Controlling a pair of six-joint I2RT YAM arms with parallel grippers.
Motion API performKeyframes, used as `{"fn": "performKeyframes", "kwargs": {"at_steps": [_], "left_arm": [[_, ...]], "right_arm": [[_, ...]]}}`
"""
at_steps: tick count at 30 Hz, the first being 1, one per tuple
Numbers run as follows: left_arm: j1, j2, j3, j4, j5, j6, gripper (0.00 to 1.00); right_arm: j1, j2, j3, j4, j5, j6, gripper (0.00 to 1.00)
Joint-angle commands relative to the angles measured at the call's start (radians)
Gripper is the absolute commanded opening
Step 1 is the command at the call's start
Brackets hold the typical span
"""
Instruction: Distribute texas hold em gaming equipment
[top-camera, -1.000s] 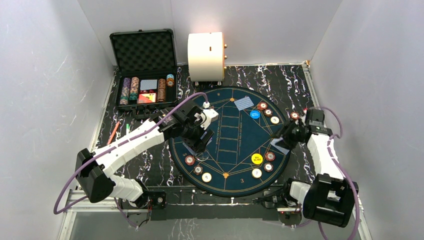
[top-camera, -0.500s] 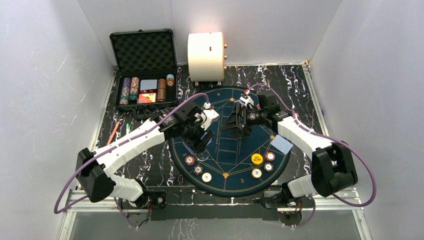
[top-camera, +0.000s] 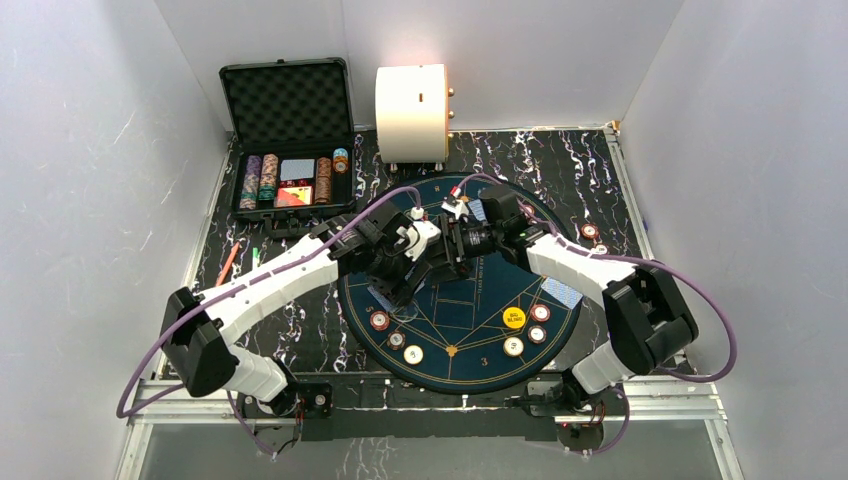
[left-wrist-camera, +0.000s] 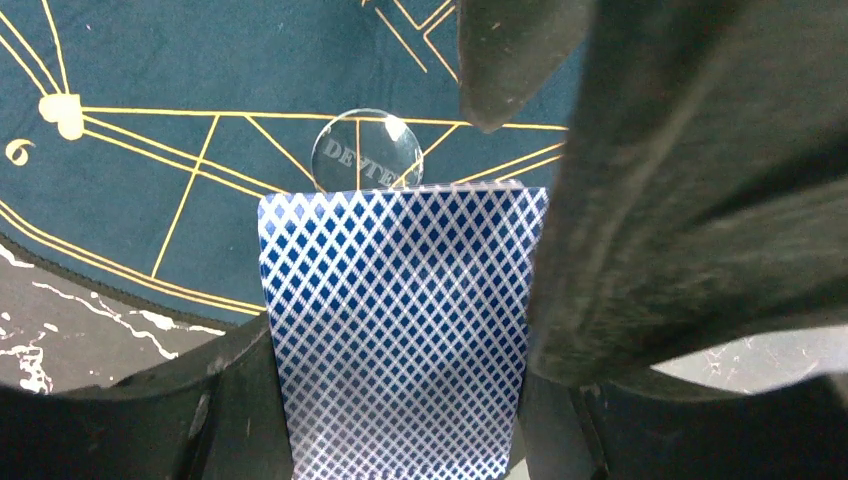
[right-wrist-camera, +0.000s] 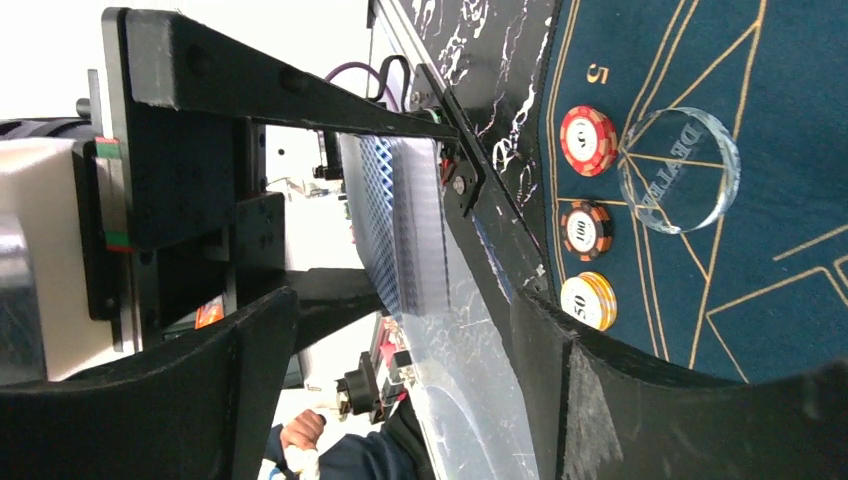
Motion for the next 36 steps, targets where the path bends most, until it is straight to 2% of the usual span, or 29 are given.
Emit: {"fn": "performKeyframes", "kwargs": {"at_steps": [1,8,20,36], "left_arm": [[-0.010,-0.013,0.044,-0.018,-0.001,-0.010,0.00],[-0.011,-0.027,0.036,-0.014,-0.008,-0.010,0.00],[-0.011,-0.042,0.016,-0.001,-0.007,-0.009,0.00],[-0.011,-0.074,0.007,-0.002,-0.006,-0.008,0.00]], "right_arm": [[0.039,0.028,0.056,0.124,-0.005,0.063,0.82],[0.087,0.066,0.046,0.166,0.033,0.095,0.67],[0.080,0.055,0.066,0.027,0.107,0.016,0.50],[0.050,0.021,0.099,-0.052,0.143,-0.045,0.47]]}}
